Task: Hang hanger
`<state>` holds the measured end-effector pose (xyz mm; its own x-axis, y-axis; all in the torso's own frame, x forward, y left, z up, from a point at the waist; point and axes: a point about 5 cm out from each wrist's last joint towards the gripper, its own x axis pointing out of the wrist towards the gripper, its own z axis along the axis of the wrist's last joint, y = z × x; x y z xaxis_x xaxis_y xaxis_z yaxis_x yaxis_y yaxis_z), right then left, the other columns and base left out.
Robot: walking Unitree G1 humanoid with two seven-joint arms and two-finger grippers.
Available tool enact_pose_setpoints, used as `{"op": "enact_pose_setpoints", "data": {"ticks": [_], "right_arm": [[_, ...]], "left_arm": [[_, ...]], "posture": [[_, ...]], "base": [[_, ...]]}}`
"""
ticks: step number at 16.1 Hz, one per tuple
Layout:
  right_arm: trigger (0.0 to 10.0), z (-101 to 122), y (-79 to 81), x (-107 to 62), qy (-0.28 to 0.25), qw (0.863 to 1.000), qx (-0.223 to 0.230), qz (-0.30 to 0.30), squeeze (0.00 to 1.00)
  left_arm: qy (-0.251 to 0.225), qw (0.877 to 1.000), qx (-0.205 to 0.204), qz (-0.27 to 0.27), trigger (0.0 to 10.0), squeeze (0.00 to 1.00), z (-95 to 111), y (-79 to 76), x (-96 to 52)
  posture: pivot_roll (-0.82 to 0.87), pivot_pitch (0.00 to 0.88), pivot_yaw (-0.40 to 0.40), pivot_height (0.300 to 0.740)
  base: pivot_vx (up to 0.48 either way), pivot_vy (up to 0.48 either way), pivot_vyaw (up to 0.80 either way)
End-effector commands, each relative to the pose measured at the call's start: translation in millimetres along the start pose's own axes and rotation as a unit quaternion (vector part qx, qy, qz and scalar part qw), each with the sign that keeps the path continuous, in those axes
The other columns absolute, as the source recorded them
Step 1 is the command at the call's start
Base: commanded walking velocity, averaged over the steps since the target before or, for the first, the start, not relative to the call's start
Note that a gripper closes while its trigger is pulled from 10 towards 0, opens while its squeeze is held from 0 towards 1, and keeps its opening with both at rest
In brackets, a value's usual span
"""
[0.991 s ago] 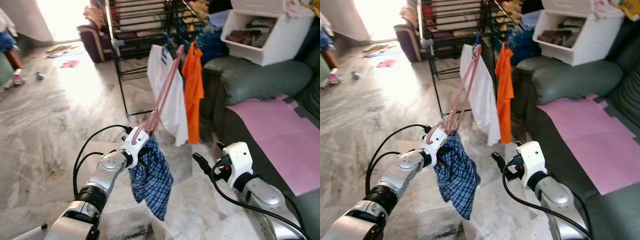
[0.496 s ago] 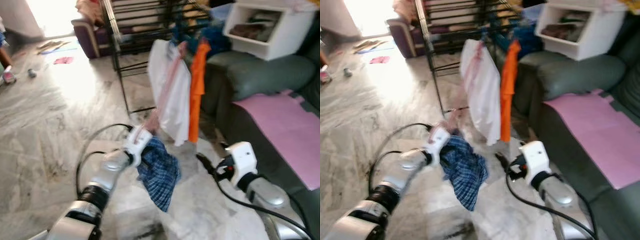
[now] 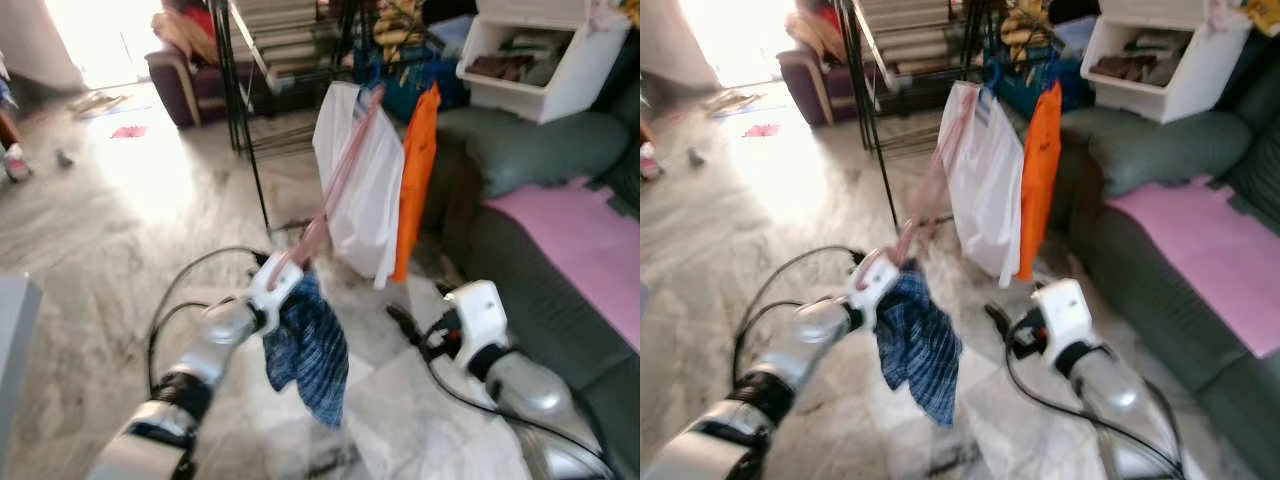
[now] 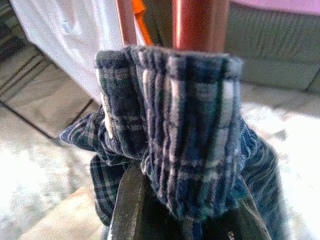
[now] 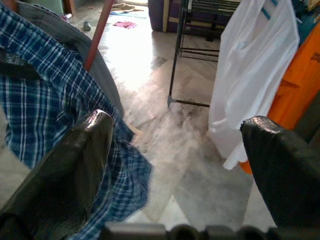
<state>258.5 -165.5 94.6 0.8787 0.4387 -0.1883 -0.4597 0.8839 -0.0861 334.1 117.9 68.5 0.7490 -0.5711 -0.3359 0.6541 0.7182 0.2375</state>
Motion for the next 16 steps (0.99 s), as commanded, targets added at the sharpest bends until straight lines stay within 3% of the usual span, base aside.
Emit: {"op": "enact_pose_setpoints", "data": {"ticks": [1,6,8,13,16], "right_arm": [[10.0,2.7,-3.3,-1.6,-0.003,1.000,-0.009,-0.002,0.00],[10.0,1.7,-2.9,-2.0,-0.001,1.000,-0.010,-0.002,0.00],[10.0,1.1,-2.6,-2.2,-0.001,1.000,-0.009,-0.001,0.00],[10.0,0.9,-3.3,-1.1,-0.001,1.000,-0.009,-0.002,0.00],[10.0,0.2,-2.0,-1.9,-0.002,1.000,-0.007,-0.002,0.00]], "left_arm": [[-0.020,0.999,0.029,-0.010,10.0,0.00,11.7,0.0,3.0],[-0.043,0.998,0.043,-0.005,10.0,0.00,20.6,2.0,3.6],[-0.069,0.997,0.027,-0.015,10.0,0.00,25.6,-0.5,3.3],[-0.074,0.997,0.032,-0.009,10.0,0.00,24.9,-0.1,1.5],[-0.080,0.996,0.027,-0.014,10.0,0.00,25.0,-1.1,0.1]], "posture": [[-0.09,0.011,0.067,0.740],[-0.09,0.013,0.069,0.740],[-0.09,0.013,0.069,0.740],[-0.09,0.012,0.070,0.740],[-0.08,0.015,0.072,0.740]], "base": [[0.000,0.000,0.00],[0.000,0.000,0.00],[0.000,0.216,0.00],[0.000,0.132,0.00],[0.000,-0.470,0.00]]}}
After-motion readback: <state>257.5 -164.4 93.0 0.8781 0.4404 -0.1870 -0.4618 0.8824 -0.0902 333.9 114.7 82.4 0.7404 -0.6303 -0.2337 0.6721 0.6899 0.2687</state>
